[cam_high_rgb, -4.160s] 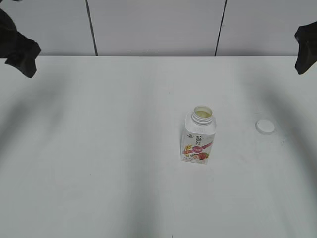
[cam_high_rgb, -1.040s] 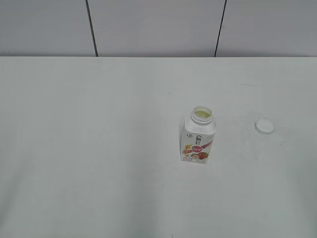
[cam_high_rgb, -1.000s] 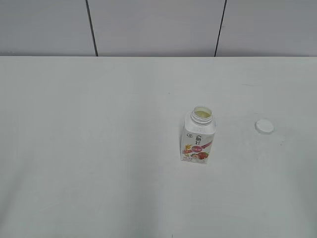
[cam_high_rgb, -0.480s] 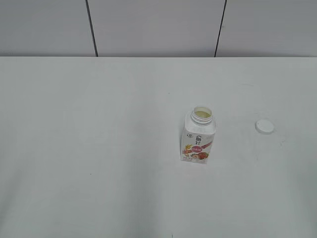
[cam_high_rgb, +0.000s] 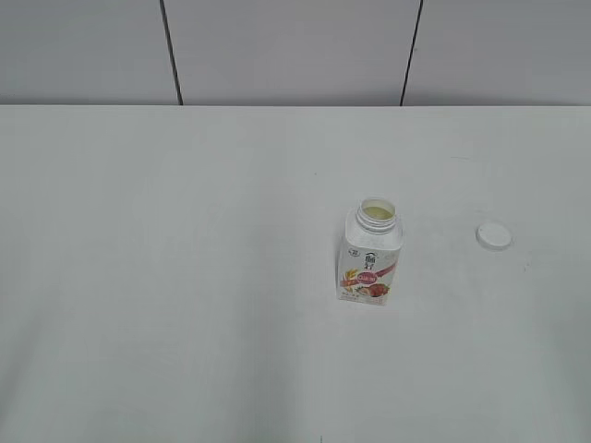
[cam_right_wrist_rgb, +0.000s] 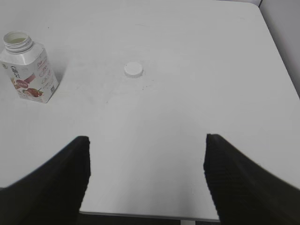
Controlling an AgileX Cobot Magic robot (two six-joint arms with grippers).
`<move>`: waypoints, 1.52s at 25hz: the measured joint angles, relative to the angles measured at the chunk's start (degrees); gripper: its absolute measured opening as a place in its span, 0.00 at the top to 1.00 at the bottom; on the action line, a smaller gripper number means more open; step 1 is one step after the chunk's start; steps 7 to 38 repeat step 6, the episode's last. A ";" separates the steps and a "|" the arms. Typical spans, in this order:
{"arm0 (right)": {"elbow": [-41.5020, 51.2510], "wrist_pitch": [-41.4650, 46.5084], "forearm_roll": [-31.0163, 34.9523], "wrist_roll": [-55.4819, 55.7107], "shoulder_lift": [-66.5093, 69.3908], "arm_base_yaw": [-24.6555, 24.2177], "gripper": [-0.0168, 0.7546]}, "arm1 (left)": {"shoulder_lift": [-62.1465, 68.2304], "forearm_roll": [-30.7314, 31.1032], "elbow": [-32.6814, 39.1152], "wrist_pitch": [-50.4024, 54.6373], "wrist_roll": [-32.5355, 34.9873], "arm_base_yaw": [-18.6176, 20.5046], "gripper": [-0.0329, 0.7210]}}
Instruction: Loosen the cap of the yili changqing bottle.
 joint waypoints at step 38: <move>0.00 0.00 0.00 0.00 0.00 0.00 0.21 | 0.00 0.00 0.00 0.00 0.00 0.90 0.33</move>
